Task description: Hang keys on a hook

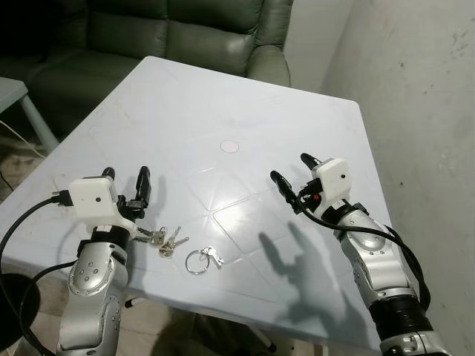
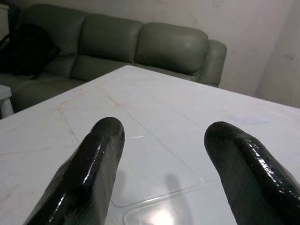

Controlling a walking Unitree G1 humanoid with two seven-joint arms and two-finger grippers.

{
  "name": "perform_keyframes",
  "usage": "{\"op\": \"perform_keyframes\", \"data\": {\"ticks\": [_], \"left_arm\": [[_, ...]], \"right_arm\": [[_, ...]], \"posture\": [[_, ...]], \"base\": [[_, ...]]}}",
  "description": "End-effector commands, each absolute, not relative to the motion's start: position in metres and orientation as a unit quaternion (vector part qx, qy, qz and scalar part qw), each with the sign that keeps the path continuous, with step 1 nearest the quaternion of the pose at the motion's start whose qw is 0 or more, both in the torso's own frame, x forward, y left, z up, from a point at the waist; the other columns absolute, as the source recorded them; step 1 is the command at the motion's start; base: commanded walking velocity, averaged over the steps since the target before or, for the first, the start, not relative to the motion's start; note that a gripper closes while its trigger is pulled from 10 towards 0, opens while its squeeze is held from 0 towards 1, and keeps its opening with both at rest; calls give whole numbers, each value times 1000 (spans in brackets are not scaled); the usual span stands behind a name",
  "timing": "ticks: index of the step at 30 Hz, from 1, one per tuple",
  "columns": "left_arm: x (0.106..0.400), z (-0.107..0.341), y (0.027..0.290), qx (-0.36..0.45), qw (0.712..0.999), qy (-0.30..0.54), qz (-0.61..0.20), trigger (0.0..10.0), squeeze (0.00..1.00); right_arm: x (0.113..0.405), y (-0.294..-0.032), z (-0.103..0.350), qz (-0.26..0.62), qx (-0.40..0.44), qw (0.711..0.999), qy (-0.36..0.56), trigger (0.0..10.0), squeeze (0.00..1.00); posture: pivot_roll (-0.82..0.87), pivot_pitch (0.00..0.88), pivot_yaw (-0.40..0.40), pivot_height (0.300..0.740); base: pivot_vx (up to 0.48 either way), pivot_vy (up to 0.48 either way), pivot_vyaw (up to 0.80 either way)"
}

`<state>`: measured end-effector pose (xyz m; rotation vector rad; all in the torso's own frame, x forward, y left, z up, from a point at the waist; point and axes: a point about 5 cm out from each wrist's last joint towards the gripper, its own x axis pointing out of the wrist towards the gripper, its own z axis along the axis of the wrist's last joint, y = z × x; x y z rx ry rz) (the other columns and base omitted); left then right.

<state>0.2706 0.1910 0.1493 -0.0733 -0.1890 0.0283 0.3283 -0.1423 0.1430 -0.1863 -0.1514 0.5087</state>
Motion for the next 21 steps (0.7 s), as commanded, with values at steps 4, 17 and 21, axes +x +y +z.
{"op": "perform_keyframes", "data": {"ticks": [4,17,21], "left_arm": [[271,149,191,-39,995,-90,11,10000,0],[271,149,190,-33,995,-89,10,10000,0],[271,149,190,-29,996,-89,10,10000,0]], "right_arm": [[329,-145,144,247,-90,962,-75,10000,0],[329,-145,143,249,-90,962,-74,10000,0],[329,-146,143,249,-91,962,-73,10000,0]], "posture": [[-147,83,-112,740],[-146,86,-114,740],[-146,86,-114,740]], "base": [[0,0,0],[0,0,0],[0,0,0]]}}
